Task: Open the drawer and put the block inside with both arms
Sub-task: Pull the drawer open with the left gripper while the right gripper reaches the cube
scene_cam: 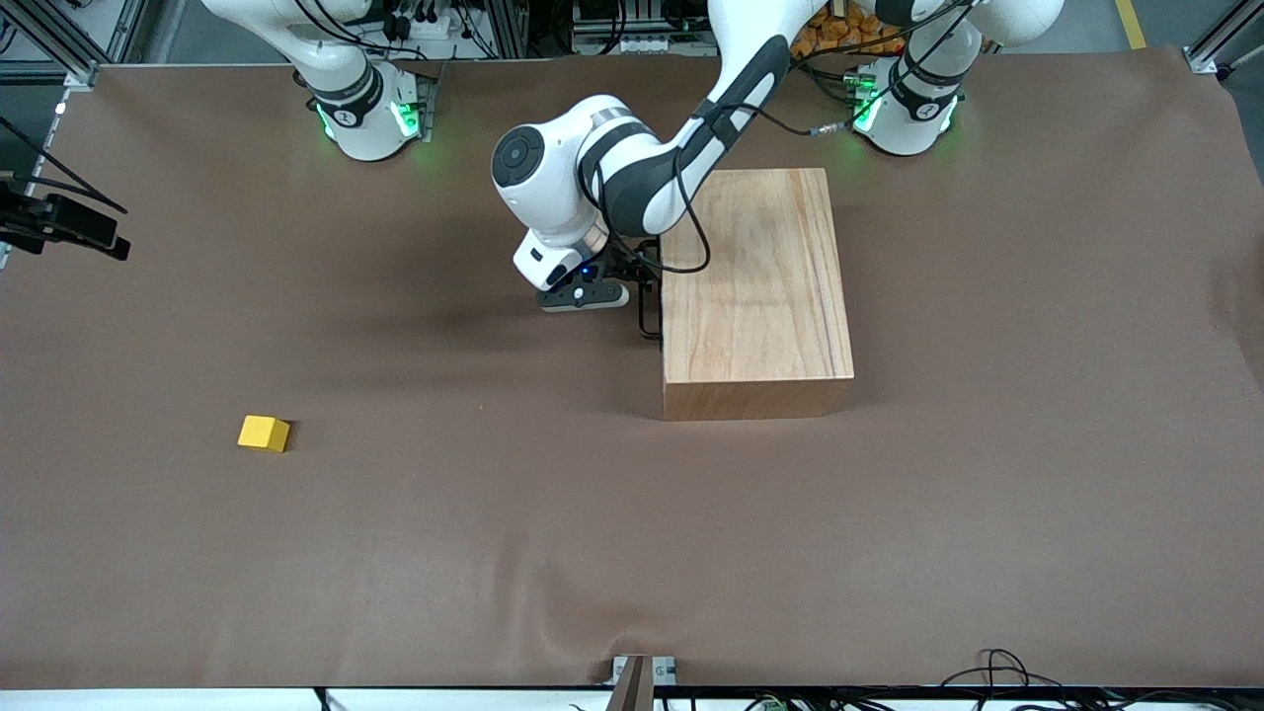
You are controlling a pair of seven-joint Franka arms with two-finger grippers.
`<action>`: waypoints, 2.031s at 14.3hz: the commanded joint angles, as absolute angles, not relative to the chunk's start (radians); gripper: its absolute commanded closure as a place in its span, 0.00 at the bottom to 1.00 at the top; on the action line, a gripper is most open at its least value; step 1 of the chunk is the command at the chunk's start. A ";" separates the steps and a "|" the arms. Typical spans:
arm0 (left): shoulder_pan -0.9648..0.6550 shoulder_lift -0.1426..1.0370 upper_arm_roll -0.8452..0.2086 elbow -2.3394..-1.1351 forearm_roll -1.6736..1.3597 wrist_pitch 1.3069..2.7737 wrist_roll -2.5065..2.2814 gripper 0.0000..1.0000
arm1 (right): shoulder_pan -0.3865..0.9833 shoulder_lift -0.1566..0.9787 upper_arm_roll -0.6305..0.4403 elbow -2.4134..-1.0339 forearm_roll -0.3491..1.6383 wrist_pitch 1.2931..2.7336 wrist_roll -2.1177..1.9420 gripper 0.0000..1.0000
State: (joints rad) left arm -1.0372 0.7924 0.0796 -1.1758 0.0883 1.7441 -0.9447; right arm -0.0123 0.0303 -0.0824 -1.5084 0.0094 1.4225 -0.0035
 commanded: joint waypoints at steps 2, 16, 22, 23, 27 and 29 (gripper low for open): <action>-1.040 0.813 0.083 -1.143 0.071 1.776 -0.942 0.00 | -0.005 0.103 -0.074 -1.483 0.009 1.463 0.006 0.00; -1.065 0.836 0.074 -1.138 0.014 1.910 -0.965 0.00 | 0.043 0.308 -0.074 -1.488 -0.011 1.640 0.002 0.00; -1.074 0.836 0.058 -1.134 0.002 1.948 -0.973 0.00 | -0.035 0.405 -0.075 -1.520 -0.011 1.739 -0.012 0.00; -1.075 0.836 0.057 -1.134 -0.005 1.960 -0.983 0.00 | -0.040 0.406 -0.077 -1.544 -0.011 1.762 -0.034 0.00; -1.078 0.844 0.055 -1.127 -0.028 2.012 -0.988 0.00 | -0.061 0.437 -0.077 -1.601 -0.012 1.814 -0.046 0.00; -1.081 0.850 0.051 -1.126 -0.029 2.035 -1.006 0.00 | -0.067 0.469 -0.077 -1.603 0.001 1.835 -0.043 0.00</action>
